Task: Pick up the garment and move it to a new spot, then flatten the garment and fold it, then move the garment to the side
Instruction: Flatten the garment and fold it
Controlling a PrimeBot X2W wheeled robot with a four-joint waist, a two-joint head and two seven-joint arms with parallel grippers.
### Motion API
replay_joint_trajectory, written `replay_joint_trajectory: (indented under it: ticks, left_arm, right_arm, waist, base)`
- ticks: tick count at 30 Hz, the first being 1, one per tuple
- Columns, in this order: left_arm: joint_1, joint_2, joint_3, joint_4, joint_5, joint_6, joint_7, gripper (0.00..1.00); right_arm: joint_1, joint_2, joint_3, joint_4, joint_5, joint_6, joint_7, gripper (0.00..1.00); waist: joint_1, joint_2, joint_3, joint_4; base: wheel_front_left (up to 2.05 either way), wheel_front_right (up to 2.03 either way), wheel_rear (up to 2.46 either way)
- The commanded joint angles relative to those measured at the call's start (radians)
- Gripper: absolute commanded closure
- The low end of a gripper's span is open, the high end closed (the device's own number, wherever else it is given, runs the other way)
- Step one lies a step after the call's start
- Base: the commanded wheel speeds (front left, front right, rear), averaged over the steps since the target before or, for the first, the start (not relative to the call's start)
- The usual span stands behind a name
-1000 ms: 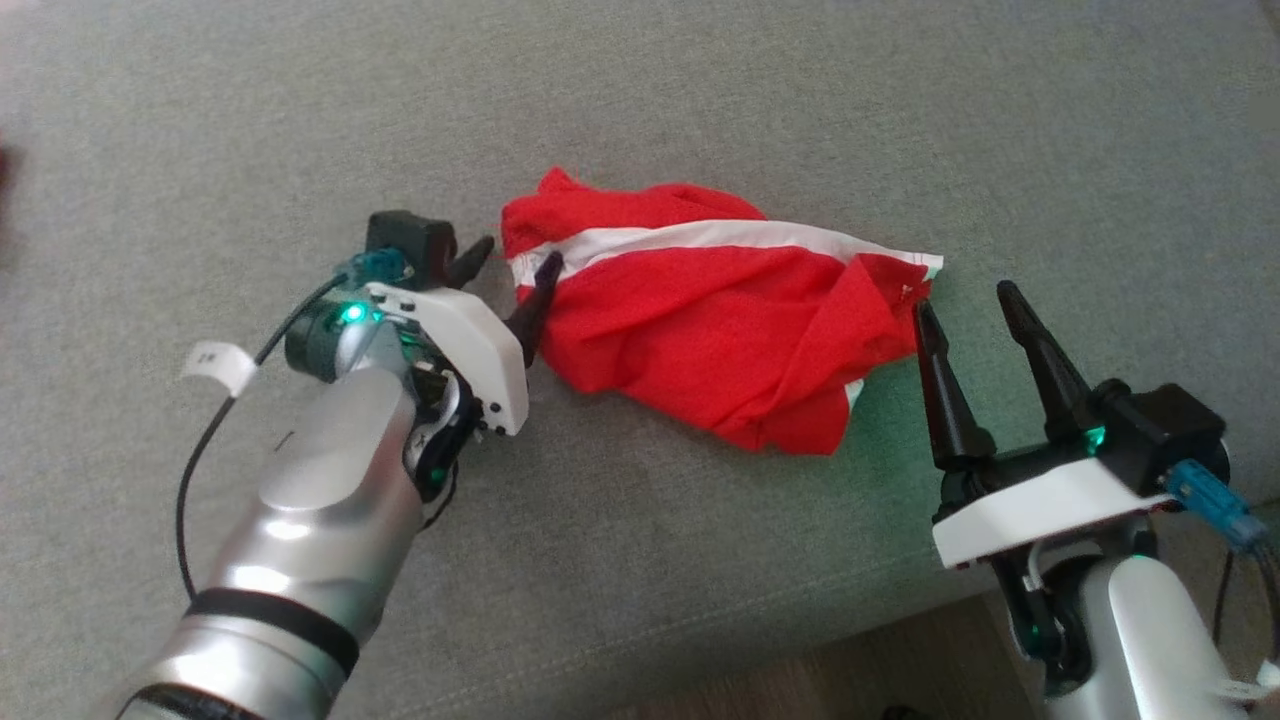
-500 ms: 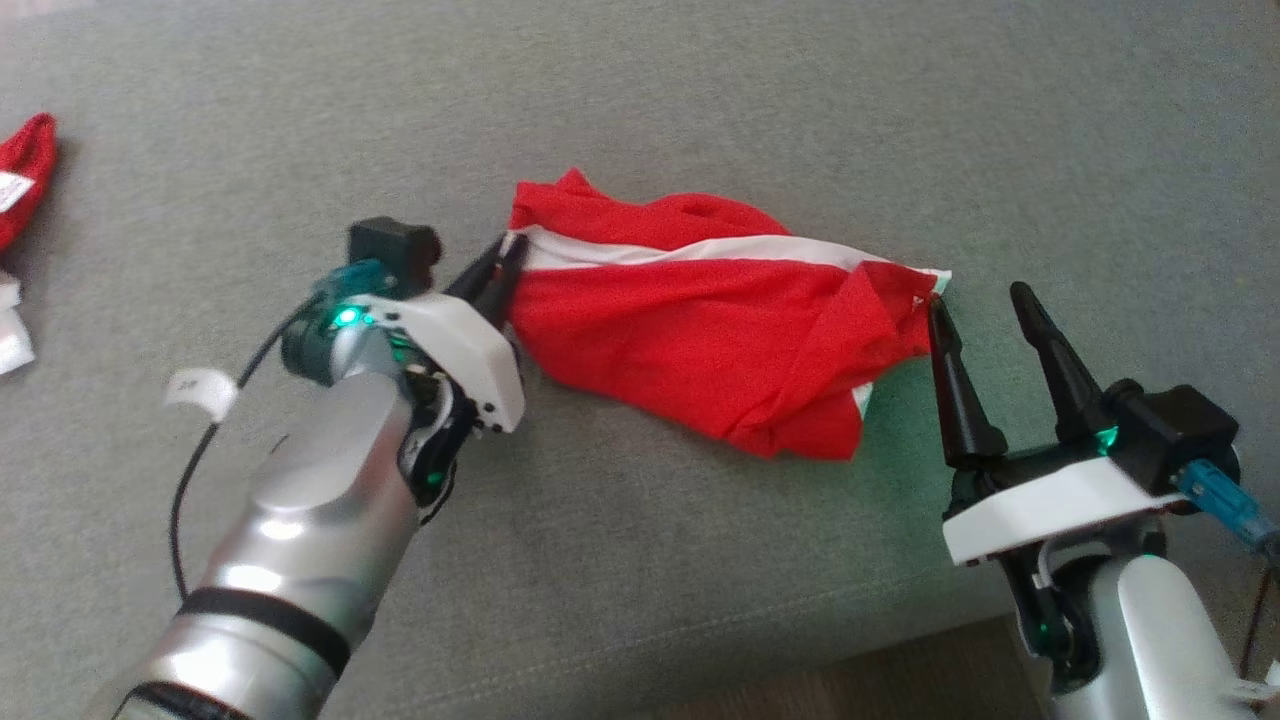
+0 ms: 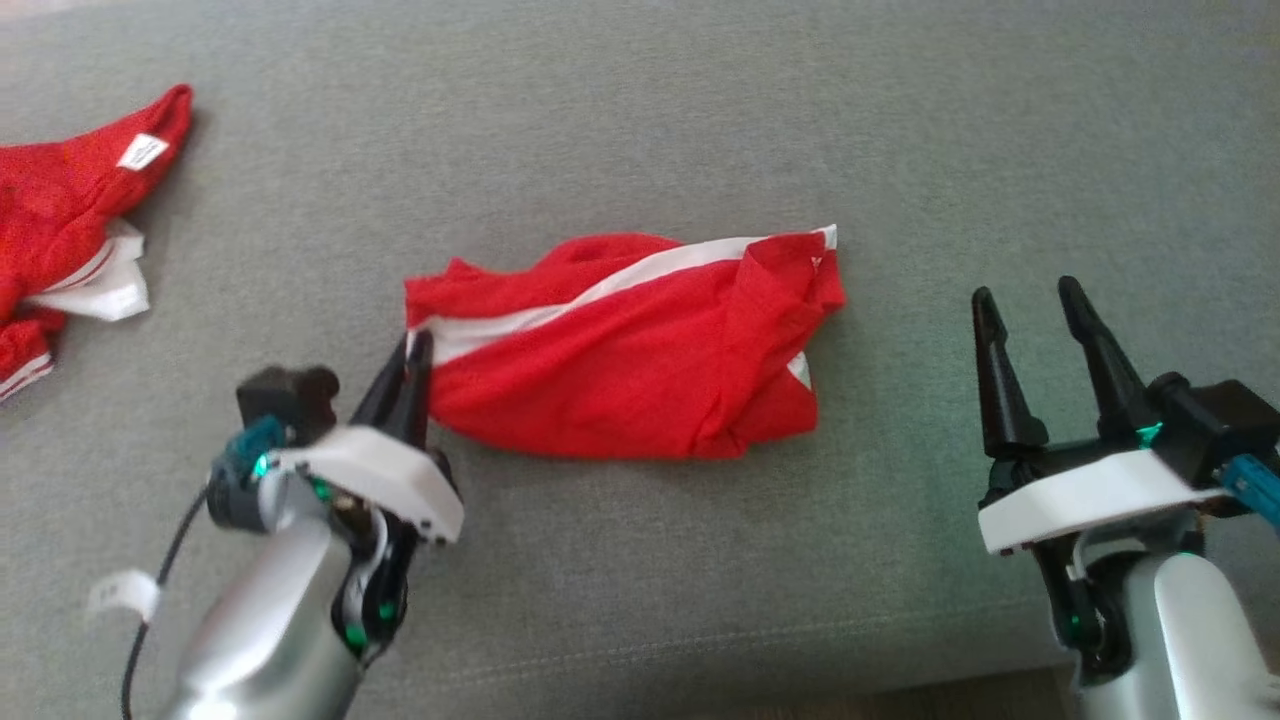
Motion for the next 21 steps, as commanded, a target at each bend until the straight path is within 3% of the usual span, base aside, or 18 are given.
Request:
replay_joint_trajectory:
  ticks: [1,2,10,21]
  left_arm:
    - [-0.012,0.035,0.034,-0.054,-0.003,0.01,0.004,0.3]
    - [0.001,0.039,0.032,-0.074,-0.003,0.015,0.01,0.0]
    - [0.062,0.077,0.04,-0.206,0.06,0.083,-0.009,0.0]
    - [0.217,0.16,0.137,-0.426,0.17,0.194,-0.022,0.0]
  right_arm:
    - [-0.008,-0.003,0.015,-0.04,-0.009,0.008,0.006,0.0]
    - [-0.009,-0.003,0.014,-0.04,-0.009,0.008,0.008,0.0]
    - [-0.006,-0.003,0.008,-0.036,-0.022,0.008,0.018,0.0]
    - [0.035,-0.003,0.011,-0.032,-0.054,0.008,0.051,0.0]
  waist:
    - [0.0,0.0,-0.003,0.008]
    - [0.0,0.0,-0.004,0.01]
    - [0.0,0.0,-0.037,0.019]
    - [0.0,0.0,-0.119,0.049]
  base:
    - [0.0,0.0,0.0]
    - [0.0,0.0,0.0]
    - [0.0,0.0,0.0]
    - [0.0,0.0,0.0]
